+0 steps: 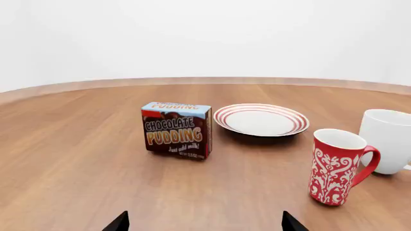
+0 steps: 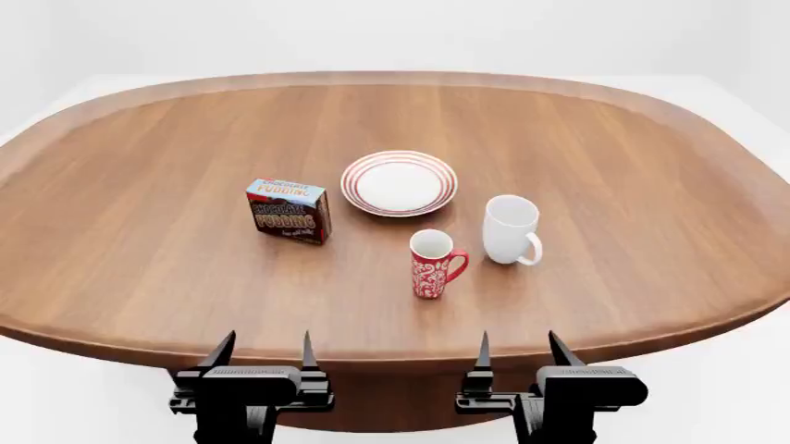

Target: Put the chocolate pudding to the right of the plate.

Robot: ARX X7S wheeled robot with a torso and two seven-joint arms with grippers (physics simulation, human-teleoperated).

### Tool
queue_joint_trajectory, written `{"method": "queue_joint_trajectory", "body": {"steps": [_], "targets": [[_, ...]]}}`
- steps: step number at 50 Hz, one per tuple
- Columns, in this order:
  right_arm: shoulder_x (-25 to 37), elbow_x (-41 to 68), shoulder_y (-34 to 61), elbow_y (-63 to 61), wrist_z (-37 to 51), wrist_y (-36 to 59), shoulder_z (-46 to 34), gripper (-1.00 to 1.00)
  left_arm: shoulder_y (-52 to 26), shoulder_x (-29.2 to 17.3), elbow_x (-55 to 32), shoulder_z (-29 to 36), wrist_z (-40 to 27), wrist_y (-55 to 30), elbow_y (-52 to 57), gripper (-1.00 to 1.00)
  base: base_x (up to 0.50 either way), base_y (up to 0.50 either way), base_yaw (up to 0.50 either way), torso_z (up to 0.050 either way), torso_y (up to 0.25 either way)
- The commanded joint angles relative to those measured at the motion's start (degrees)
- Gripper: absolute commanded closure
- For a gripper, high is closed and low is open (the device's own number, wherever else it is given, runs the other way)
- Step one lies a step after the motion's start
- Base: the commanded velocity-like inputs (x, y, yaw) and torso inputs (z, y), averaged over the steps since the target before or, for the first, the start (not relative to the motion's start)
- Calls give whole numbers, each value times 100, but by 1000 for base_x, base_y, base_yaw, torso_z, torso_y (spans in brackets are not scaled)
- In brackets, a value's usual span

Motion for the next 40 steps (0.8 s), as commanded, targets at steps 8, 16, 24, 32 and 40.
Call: {"method": "queue_joint_trajectory", "body": {"steps": [8,16,24,32,40], "targets": [[226,331,17,-110,252,182,-234,-100,-23,-230,-284,254,-172,-59,8,-100,0,0,0,0,0],[335,447,-22,-143,287,162,-358,-100,-40,-329,-284,398,-277,59,-84,-100,33,474,0,0,0],[393,466,-24,-46,373,87,-459,-100,-39,-397,-322,476,-368,112,-122,-100,41,500,0,0,0],[454,463,-33,-55,475,96,-538,-100,-41,-444,-391,540,-429,132,-130,-100,7,50,0,0,0],[525,668,-30,-256,483,392,-559,-100,-31,-510,-428,583,-515,43,-7,-100,0,231,0,0,0]]}}
